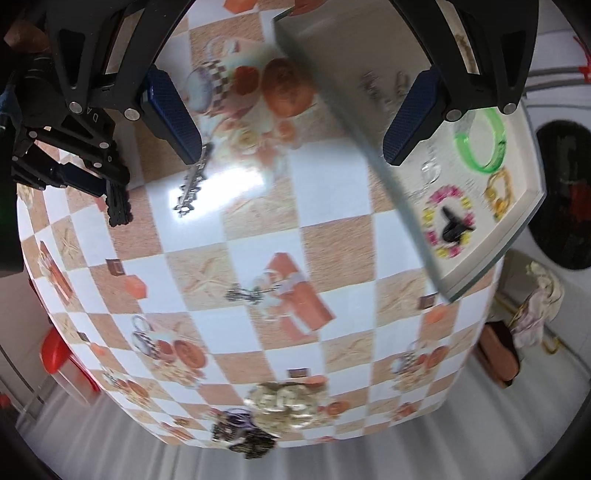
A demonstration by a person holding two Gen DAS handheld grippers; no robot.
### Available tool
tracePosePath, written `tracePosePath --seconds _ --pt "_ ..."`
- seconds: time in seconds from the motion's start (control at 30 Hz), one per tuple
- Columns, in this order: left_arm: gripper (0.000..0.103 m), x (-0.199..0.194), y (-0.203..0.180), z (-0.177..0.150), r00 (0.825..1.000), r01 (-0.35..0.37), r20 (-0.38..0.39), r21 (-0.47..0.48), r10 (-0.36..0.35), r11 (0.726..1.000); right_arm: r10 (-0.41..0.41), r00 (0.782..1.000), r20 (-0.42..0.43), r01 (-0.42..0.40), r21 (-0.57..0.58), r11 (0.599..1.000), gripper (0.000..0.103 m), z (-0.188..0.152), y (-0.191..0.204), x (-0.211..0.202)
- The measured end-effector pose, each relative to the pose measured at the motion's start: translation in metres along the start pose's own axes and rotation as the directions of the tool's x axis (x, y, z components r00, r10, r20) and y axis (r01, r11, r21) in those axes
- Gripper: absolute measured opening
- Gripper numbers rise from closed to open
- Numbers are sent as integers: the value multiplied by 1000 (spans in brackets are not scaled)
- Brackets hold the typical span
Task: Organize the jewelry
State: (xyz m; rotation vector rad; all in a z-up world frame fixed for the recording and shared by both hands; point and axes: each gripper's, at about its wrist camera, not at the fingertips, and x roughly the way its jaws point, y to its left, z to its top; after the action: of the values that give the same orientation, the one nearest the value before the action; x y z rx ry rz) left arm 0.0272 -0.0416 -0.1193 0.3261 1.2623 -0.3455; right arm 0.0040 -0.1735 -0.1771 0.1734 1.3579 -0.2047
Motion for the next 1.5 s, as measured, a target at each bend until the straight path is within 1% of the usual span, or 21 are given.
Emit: tracePosePath --seconds 0.1,0.2,0.3,0.33,0.37,0.4,0.47,0.57,0.63,0.67,0.7,0.73,0.83,0.9,0.93,0.97,1.1,1.23,1.5 --pt "102 7 -15 5 1000 27 -12 34 -27 999 -12 1000 4 12 19 1000 32 1 -10 1" --pt "102 19 -29 10 998 56 -44 66 -53 996 -6 1000 4 6 31 999 32 -3 -23 -1" --pt "101 29 -43 12 995 75 -70 103 -68 992 -1 1000 6 1 31 1000 32 -6 -23 -1" --pt "100 32 -47 13 994 81 -78 113 -73 990 2 1000 7 -2 33 999 32 -8 -24 -2" --pt "90 36 -50 13 994 81 -86 124 -71 989 4 1000 7 -4 34 999 32 -9 -26 -3" --pt "85 40 -53 12 993 83 -99 133 -70 988 8 1000 8 -9 38 999 32 -8 -30 -2" --pt "85 48 -56 11 990 88 -123 140 -71 986 17 1000 9 -18 41 999 32 -14 -44 -10" --pt "77 56 -60 8 987 93 -141 146 -72 985 35 999 8 -36 44 998 32 -13 -55 -8" --pt "76 55 -62 8 988 99 -136 150 -79 984 46 999 7 -46 50 998 32 -12 -58 -10" --pt "75 56 -63 7 988 99 -135 154 -79 983 51 999 7 -51 54 997 32 -12 -60 -10" --pt "69 55 -65 7 988 106 -130 157 -86 982 55 998 6 -55 58 997 32 -12 -59 -11" --pt "66 54 -66 7 988 108 -128 160 -88 981 57 998 6 -57 62 996 32 -12 -58 -12" --pt "53 52 -73 6 988 116 -123 168 -96 979 63 998 6 -64 69 996 32 -11 -61 -13" --pt "34 49 -74 6 988 121 -118 171 -102 978 65 998 5 -65 69 995 32 -12 -63 -13" --pt "30 48 -75 5 987 124 -118 168 -105 978 65 998 5 -65 68 996 31 -12 -63 -13" --pt "21 47 -75 6 987 129 -119 165 -110 978 64 998 5 -64 67 996 31 -12 -63 -14" --pt "18 42 -71 8 983 152 -122 130 -136 980 61 998 5 -61 64 996 32 -12 -63 -13" --pt "17 34 -61 1 981 166 -114 90 -155 982 58 998 7 -59 59 997 32 -12 -62 -12" --pt "17 18 -51 -4 983 168 -89 50 -163 984 61 998 2 -61 62 996 32 -11 -63 -12"
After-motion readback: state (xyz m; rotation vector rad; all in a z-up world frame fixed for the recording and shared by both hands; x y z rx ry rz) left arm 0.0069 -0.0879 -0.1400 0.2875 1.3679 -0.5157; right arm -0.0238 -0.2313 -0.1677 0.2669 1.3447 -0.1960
